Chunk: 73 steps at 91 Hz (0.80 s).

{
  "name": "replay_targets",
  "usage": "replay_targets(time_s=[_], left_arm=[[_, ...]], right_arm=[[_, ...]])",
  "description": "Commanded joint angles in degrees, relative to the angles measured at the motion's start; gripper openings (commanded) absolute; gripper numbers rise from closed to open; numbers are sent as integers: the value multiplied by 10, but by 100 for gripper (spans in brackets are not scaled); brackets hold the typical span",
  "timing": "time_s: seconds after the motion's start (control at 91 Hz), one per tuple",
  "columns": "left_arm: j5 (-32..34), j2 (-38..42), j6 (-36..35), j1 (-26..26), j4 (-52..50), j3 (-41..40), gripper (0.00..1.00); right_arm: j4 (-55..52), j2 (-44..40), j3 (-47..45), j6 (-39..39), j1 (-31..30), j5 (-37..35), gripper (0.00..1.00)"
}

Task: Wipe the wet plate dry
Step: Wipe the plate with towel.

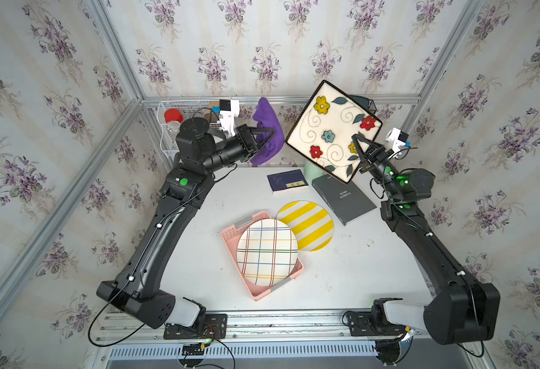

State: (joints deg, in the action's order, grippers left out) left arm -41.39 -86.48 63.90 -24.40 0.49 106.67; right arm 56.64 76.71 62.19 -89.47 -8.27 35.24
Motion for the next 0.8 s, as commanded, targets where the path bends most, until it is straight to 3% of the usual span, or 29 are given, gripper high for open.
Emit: replay_targets(time_s=[0.0, 0.264, 0.473, 0.648, 0.791], left_arm=[[-69, -27, 176, -3, 256, 14, 0], [-50, -34, 197, -12, 288, 2, 0], [-43, -52, 198, -51, 301, 23, 0], [-39, -81, 196, -110, 318, 50, 0], [-18, -64, 214, -92, 346, 48, 0]], right_arm=[[234, 20, 31, -97, -25, -13, 0], [230, 47, 53, -73, -92, -16, 0], [191, 81, 113, -38, -134, -12, 0], [122, 111, 181, -28, -105, -51, 0], [163, 109, 167, -67, -43, -75, 0]])
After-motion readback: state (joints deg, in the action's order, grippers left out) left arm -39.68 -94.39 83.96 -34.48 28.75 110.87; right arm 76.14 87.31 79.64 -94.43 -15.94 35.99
